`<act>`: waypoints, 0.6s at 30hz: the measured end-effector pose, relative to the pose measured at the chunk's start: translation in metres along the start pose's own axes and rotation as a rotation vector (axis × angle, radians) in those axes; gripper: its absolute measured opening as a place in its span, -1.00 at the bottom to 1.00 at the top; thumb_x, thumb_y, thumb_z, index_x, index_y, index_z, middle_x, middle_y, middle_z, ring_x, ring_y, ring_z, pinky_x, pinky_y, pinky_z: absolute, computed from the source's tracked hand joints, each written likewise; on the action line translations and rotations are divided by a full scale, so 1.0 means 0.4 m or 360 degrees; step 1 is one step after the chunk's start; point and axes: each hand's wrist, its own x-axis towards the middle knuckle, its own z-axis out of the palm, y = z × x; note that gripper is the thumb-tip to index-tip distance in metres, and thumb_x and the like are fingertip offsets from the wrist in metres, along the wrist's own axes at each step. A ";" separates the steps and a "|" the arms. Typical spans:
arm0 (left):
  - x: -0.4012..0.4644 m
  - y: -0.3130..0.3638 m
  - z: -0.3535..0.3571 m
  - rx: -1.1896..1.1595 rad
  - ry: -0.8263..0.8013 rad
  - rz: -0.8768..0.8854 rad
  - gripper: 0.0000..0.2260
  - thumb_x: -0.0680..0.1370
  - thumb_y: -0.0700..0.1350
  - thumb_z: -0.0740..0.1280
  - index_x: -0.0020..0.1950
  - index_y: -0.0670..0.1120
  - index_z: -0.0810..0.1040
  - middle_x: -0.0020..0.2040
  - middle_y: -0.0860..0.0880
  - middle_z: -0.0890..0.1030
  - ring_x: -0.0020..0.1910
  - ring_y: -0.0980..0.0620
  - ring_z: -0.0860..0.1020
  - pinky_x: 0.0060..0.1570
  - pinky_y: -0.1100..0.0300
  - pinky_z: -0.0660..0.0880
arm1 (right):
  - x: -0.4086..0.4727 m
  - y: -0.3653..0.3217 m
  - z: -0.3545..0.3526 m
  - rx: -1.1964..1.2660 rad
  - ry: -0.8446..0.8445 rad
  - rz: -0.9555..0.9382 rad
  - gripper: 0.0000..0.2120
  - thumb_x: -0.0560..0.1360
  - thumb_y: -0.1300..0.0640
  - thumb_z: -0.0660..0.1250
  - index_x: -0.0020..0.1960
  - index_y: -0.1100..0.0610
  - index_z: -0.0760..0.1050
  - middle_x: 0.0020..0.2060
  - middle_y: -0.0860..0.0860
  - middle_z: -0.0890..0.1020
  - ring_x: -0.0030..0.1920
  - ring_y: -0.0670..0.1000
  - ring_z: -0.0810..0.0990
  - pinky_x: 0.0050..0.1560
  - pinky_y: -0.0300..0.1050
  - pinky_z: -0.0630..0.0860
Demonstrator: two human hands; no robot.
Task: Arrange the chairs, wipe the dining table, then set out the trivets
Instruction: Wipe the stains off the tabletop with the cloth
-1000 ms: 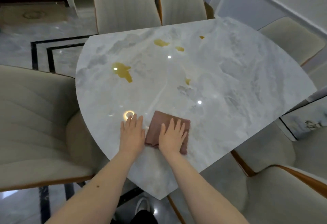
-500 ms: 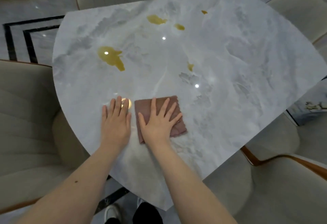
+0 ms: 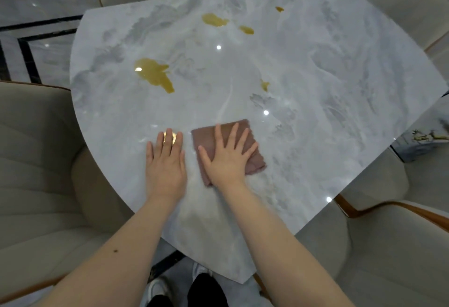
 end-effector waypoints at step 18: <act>-0.007 0.000 -0.007 -0.0142 0.0057 0.0027 -0.59 0.66 -0.10 -0.01 0.52 -0.12 0.20 0.53 -0.13 0.16 0.53 -0.10 0.08 0.49 -0.01 -0.13 | -0.093 0.077 -0.014 0.0014 -0.0063 -0.0181 -0.29 0.49 -0.37 -0.10 0.56 -0.10 -0.05 0.55 0.14 -0.11 0.52 0.25 -0.25 0.40 0.39 -0.30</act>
